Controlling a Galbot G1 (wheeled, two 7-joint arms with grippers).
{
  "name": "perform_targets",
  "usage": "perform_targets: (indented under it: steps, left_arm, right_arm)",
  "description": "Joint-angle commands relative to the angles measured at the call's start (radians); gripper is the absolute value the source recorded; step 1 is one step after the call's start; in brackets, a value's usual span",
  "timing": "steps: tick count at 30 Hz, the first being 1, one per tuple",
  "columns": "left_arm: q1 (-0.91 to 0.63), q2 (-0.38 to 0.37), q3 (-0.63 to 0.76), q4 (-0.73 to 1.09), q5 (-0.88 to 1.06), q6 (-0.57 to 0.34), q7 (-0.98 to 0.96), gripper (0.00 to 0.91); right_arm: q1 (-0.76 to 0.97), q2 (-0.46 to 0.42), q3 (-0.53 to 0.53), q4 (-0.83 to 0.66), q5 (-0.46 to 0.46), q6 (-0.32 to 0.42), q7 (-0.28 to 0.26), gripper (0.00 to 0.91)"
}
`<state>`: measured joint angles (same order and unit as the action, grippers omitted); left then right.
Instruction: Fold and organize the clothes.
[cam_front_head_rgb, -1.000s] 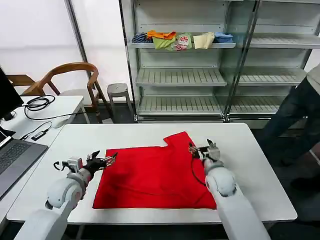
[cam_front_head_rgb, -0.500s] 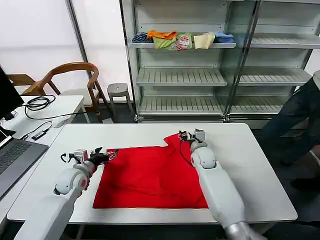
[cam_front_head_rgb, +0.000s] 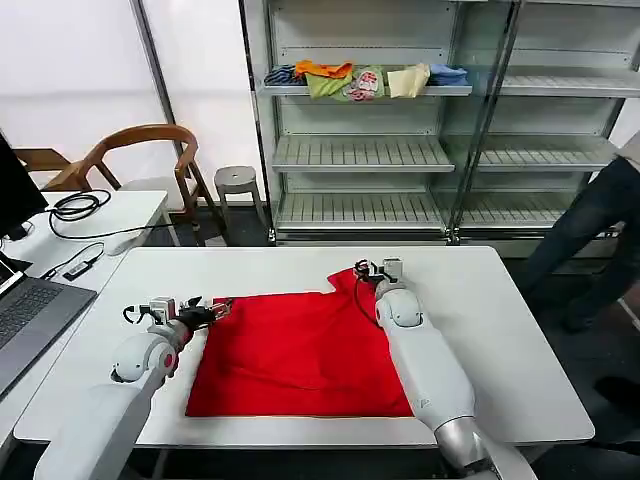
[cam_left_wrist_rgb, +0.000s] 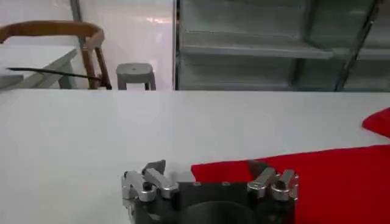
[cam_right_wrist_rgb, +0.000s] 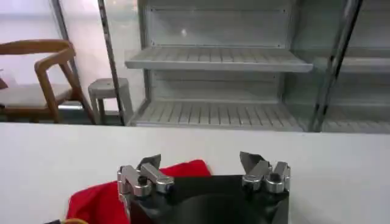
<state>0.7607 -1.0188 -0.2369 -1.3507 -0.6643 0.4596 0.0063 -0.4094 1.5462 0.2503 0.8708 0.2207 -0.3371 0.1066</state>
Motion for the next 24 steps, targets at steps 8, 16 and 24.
perform_targets:
  steps: [8, 16, 24]
  left_arm:
    - [-0.014, -0.001, 0.005, 0.045, 0.01, -0.006, 0.007, 0.907]
    - [-0.012, -0.006, 0.006, 0.047, 0.026, -0.006, 0.015, 0.03]
    - [-0.004, -0.006, 0.007, 0.037, 0.025, -0.006, 0.024, 0.03]
  right_arm:
    - [0.022, 0.02, 0.0, -0.075, -0.025, 0.022, -0.01, 0.907]
    - [0.029, 0.027, 0.002, -0.092, -0.023, 0.02, -0.016, 0.151]
    - [0.026, 0.028, 0.0, -0.096, -0.018, 0.009, -0.027, 0.0]
